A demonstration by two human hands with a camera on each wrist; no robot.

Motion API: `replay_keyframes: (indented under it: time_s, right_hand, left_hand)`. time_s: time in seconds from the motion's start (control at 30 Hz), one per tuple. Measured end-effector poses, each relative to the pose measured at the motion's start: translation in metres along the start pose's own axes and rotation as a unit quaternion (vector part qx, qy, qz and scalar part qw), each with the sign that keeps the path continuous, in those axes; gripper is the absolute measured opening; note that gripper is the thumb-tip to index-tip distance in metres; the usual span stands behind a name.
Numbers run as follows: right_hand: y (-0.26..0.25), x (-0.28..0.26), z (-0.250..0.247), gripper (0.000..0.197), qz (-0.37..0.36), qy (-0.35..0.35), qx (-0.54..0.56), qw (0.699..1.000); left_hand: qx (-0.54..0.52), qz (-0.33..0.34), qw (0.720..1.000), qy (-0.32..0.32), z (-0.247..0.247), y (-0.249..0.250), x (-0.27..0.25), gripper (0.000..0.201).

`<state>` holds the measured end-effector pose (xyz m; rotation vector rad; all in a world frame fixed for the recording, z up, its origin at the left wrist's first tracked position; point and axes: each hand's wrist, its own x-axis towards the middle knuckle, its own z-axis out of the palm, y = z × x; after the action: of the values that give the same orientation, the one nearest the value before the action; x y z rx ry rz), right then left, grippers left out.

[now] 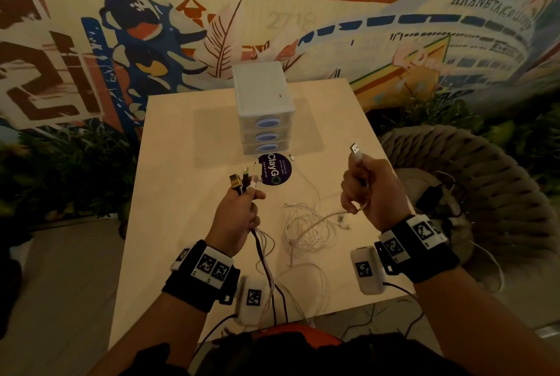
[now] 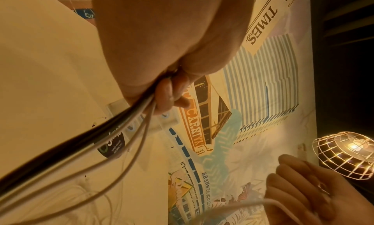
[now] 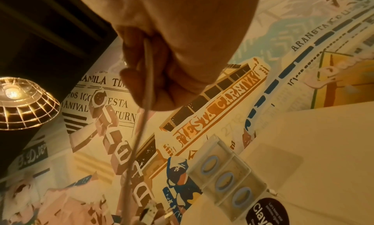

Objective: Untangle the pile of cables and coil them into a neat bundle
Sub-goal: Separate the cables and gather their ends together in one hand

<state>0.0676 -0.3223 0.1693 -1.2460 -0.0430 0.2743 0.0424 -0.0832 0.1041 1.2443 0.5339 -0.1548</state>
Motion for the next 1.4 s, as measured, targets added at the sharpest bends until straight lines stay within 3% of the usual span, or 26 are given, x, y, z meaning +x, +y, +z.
replay_keyframes:
  time_s: [0.07,0.13,0.3,0.43,0.6,0.7,0.8,0.87,1.03,1.17,1.23,1.4]
  right_hand:
    - [0.004,-0.001,0.002,0.024,0.009,-0.028,-0.009,1.000]
    - [0.018,-0.001,0.005,0.027,0.008,-0.060,-0.087,0.994]
    - [0.050,-0.008,0.026,0.025,0.012,-0.125,-0.281,0.951]
    - [0.063,-0.010,0.042,0.022,0.032,-0.124,-0.307,0.943]
    - [0.066,-0.008,0.055,0.020,0.027,-0.097,-0.281,0.954]
    - [0.071,-0.005,0.059,0.018,-0.012,-0.078,-0.316,0.945]
    - [0.073,-0.003,0.058,0.024,-0.058,-0.094,-0.376,0.920]
    - [0.073,-0.007,0.057,0.028,-0.051,-0.133,-0.407,0.903]
    - [0.089,-0.023,0.029,0.043,0.029,-0.182,-0.477,0.859]
    - [0.104,-0.040,-0.014,0.042,0.100,-0.145,-0.453,0.874]
    - [0.112,-0.051,-0.032,0.036,0.144,-0.134,-0.439,0.877]
    - [0.138,-0.079,-0.066,0.038,0.274,-0.179,-0.459,0.826]
  left_hand:
    - [-0.016,-0.006,1.000,-0.014,-0.001,0.002,-0.002,0.012]
    - [-0.016,-0.012,0.999,-0.037,0.001,0.004,-0.006,0.011]
    - [0.022,-0.028,0.996,-0.084,0.008,0.005,-0.017,0.021]
    - [0.023,-0.011,0.994,-0.109,0.008,0.010,-0.025,0.031]
    - [-0.017,-0.013,0.990,-0.139,0.003,0.010,-0.034,0.028]
    - [0.062,0.043,0.983,-0.167,0.003,0.006,-0.037,0.036]
    - [0.049,0.067,0.988,-0.129,0.001,0.004,-0.037,0.031]
    - [0.027,0.077,0.992,-0.093,0.000,0.006,-0.037,0.032]
    - [-0.075,0.065,0.994,-0.052,-0.006,0.013,-0.035,0.029]
    - [-0.141,0.046,0.989,-0.018,-0.018,0.015,-0.030,0.035]
    - [-0.150,0.044,0.987,-0.023,-0.020,0.015,-0.031,0.036]
    - [-0.150,0.057,0.984,-0.071,-0.017,0.016,-0.037,0.038]
